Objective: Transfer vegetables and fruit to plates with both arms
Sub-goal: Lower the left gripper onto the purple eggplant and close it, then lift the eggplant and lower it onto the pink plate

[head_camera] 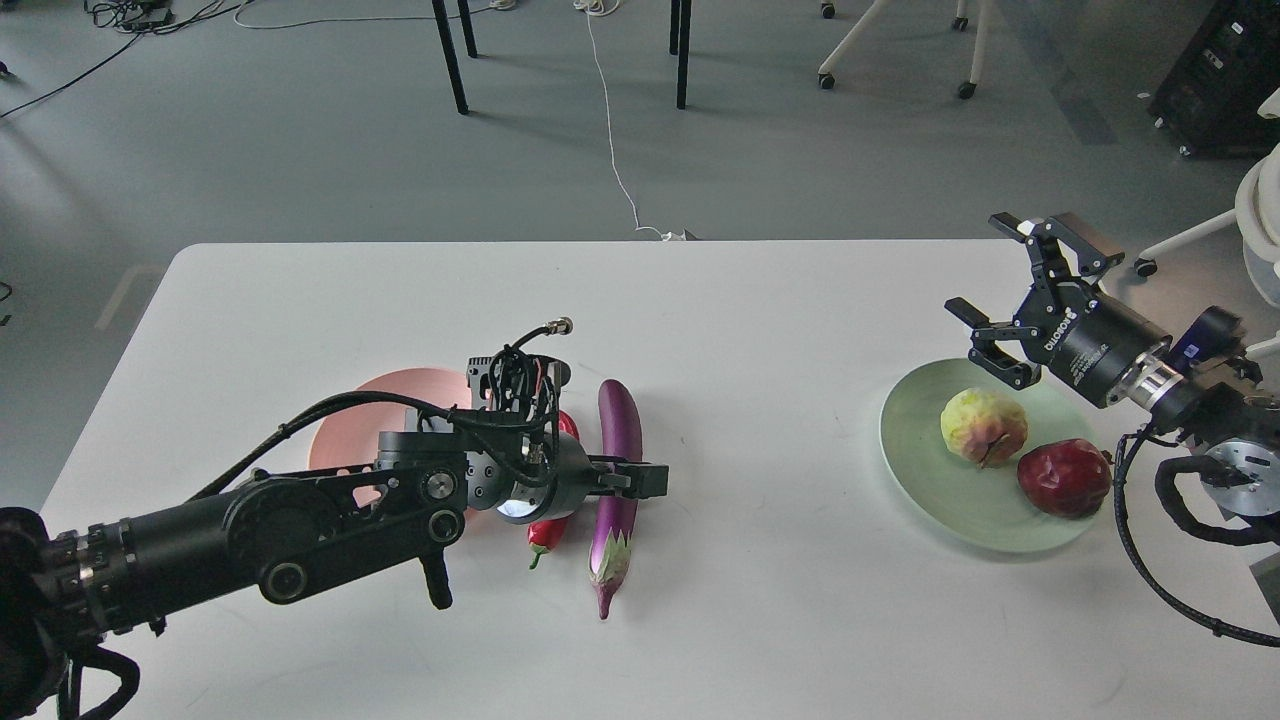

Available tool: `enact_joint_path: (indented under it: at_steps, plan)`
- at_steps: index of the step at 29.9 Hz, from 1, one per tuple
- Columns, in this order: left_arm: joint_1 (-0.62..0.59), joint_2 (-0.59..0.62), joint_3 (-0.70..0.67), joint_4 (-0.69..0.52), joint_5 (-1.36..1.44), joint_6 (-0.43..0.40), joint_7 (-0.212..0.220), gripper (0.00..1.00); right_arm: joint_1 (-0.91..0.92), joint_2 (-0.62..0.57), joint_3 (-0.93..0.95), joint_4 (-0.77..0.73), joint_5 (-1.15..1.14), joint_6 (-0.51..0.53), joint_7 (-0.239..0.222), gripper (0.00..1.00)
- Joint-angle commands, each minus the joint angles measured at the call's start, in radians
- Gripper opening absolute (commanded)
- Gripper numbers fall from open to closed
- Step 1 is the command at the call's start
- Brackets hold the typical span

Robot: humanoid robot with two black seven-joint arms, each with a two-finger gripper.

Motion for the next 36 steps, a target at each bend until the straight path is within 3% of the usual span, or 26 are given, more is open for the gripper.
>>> enact_joint_path:
  at_steps: [1,7,15,21,25,33,36]
  plan:
    - [0.0,-0.003,0.002,-0.001,-0.003,-0.003,0.0,0.32,0.0,0.0,0.0,0.0,0.0,0.0,0.0,0.98]
    - [-0.005,-0.007,0.001,-0.002,-0.009,-0.003,0.0,0.16,0.0,0.0,0.0,0.0,0.0,0.0,0.0,0.98]
    - [-0.037,-0.059,-0.024,-0.044,-0.053,-0.009,0.0,0.16,0.0,0.0,0.012,0.0,0.0,0.0,0.0,0.98]
    - [-0.195,-0.061,-0.058,-0.111,-0.165,-0.041,0.0,0.17,0.0,0.0,0.014,0.0,0.0,0.0,0.0,0.98]
    - [-0.239,0.051,-0.12,-0.121,-0.174,-0.17,0.0,0.17,0.0,0.0,0.014,0.002,0.0,0.0,0.0,0.98]
    - [-0.225,0.393,-0.116,-0.134,-0.057,-0.17,0.0,0.17,0.0,0.001,0.015,0.002,-0.002,0.0,0.0,0.98]
    - [-0.193,0.482,-0.111,-0.131,-0.035,-0.17,-0.054,0.17,0.0,0.001,0.015,0.002,-0.002,0.0,0.0,0.98]
